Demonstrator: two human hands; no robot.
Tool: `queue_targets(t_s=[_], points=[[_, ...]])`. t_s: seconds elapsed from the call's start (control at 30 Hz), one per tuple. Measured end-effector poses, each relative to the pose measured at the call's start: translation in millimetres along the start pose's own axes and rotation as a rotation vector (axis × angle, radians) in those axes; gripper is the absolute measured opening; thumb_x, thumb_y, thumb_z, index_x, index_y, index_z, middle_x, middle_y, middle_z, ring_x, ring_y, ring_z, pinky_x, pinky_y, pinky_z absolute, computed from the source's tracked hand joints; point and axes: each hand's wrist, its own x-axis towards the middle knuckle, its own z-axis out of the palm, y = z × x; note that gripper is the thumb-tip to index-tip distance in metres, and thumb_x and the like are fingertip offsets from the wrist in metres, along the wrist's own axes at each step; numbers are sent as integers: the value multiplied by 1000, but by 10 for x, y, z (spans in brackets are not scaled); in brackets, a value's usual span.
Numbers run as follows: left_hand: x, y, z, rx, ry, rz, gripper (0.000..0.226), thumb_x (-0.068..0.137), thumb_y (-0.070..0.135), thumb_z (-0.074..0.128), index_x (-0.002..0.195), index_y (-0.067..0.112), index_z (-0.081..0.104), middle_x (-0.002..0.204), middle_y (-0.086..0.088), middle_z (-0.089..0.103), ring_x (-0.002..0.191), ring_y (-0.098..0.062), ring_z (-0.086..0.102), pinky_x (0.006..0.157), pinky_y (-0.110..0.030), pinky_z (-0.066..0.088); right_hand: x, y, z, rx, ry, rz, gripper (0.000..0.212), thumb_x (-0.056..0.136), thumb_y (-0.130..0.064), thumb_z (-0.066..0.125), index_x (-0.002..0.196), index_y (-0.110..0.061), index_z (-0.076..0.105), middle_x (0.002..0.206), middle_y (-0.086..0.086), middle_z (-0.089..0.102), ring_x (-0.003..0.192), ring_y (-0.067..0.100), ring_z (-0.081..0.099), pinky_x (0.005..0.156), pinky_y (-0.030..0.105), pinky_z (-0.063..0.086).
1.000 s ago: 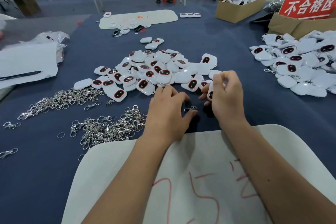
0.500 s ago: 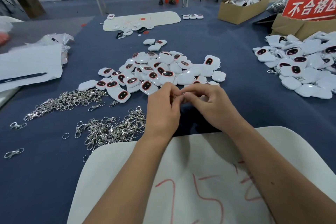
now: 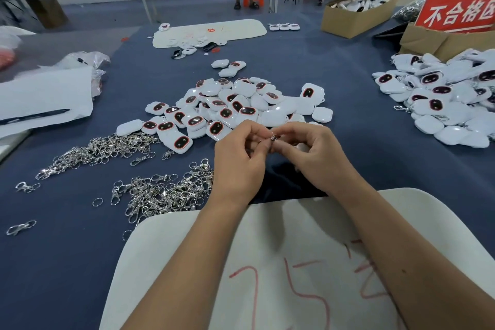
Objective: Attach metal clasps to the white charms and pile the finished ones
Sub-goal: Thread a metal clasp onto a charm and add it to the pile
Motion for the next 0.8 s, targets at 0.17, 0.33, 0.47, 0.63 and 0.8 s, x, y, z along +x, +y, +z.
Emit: queue_targets(t_s=[0.17, 0.33, 0.47, 0.63, 0.8], points=[[-1, 19, -2, 6, -16, 4, 14, 91, 0, 68, 86, 13, 69, 67, 19, 65, 66, 1, 58, 65, -9, 41, -3, 16, 15, 28, 37, -66, 5, 92, -11, 77, 93, -16, 80, 82, -1, 78, 81, 38, 71, 82, 51, 58], [5, 15, -17, 24, -40, -4, 14, 92, 6, 68, 85, 17, 69, 67, 9, 62, 68, -14, 56, 61, -13, 40, -2, 30, -16, 77, 45, -89, 7, 92, -7, 76, 91, -14, 79, 80, -1, 78, 80, 24, 73, 82, 30, 58], [6, -2, -12, 14, -61, -19, 16, 94, 6, 66, 86, 20, 68, 70, 5, 64, 70, -20, 56, 60, -18, 40, -5, 19, -18, 79, 60, -86, 10, 92, -4, 75, 88, -11, 79, 79, -3, 77, 78, 9, 71, 79, 16, 52], [-4, 5, -10, 15, -42, -20, 12, 92, 4, 69, 89, 16, 71, 77, 0, 67, 72, -8, 58, 63, -12, 42, -16, -12, -26, 124, 135, -56, 12, 92, -3, 75, 85, -12, 78, 76, -3, 77, 69, 2, 66, 72, 11, 48], [9, 16, -14, 17, 18, 24, 8, 92, 6, 70, 86, 11, 72, 82, 1, 70, 76, -12, 58, 69, -12, 42, -10, -32, -13, 84, 147, -38, 16, 94, -8, 75, 84, -21, 77, 77, -15, 74, 64, -1, 61, 68, 10, 44]])
